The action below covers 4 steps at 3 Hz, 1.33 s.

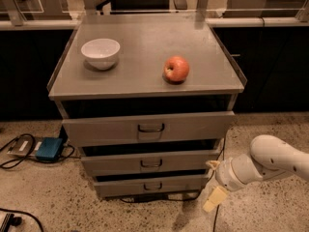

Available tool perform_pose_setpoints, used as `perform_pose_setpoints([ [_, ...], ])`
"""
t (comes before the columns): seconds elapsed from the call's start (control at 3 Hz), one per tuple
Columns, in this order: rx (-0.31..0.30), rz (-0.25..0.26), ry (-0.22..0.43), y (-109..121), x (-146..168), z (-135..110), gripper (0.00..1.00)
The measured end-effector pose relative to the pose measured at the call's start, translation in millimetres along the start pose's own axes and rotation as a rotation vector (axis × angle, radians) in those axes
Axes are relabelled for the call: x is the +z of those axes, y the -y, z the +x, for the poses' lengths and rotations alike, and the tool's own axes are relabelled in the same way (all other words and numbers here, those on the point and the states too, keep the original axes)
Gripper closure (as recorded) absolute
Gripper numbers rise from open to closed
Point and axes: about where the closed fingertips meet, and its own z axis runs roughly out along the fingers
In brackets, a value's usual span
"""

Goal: Open middle drawer

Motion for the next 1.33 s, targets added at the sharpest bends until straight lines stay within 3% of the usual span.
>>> perform_pose_setpoints([
  [0.33,-0.057,0.041,0.057,16,17,-19,0.0],
  [0.67,-0.081,0.094,0.074,24,24,-29,0.0],
  [1.33,-0.093,0.113,0.073,33,28,-32,0.0],
])
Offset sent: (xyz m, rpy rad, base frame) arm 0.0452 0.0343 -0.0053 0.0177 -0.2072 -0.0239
